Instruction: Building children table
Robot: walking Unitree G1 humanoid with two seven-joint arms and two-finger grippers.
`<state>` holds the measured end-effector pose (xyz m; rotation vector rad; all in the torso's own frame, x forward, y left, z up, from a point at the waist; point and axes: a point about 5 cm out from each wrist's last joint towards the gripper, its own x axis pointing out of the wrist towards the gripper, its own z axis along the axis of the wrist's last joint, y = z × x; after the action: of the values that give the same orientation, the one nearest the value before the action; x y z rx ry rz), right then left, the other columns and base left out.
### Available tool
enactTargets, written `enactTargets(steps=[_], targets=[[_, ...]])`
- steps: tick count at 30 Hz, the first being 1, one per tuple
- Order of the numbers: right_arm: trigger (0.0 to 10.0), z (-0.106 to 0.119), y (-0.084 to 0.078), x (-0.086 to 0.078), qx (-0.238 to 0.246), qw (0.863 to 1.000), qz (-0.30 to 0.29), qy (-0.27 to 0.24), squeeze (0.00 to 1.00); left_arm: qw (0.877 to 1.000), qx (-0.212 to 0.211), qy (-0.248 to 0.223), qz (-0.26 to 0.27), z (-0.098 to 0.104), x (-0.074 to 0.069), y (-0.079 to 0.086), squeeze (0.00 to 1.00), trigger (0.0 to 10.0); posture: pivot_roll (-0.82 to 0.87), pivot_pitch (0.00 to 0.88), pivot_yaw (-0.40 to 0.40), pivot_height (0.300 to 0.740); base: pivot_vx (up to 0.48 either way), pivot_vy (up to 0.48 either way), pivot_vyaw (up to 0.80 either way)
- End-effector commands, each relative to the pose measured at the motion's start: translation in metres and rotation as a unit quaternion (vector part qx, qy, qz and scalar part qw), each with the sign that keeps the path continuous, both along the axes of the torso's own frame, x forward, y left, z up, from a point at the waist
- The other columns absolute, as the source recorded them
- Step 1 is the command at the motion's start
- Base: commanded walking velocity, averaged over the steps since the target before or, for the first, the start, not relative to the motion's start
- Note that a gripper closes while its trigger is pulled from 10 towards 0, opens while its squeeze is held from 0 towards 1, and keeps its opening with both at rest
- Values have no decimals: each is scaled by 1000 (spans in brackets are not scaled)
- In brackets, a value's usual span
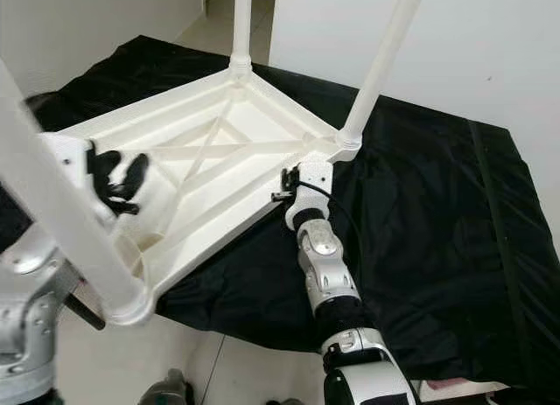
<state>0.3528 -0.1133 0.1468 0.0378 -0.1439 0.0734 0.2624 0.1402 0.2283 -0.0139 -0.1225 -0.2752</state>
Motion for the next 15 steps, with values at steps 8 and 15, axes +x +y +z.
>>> enactTargets(steps=[8, 15], targets=[[10000, -19, -31, 3, -14, 985, -157, 69, 0, 999, 1, 13, -41, -4, 5, -34, 0, 10000, 288, 83, -62, 740, 0, 0, 0], [10000, -27, -19, 11, 27, 987, -121, 98, 0, 999, 3, 21, -50, -6, 2, -42, 0, 10000, 288, 86, -64, 740, 0, 0, 0]])
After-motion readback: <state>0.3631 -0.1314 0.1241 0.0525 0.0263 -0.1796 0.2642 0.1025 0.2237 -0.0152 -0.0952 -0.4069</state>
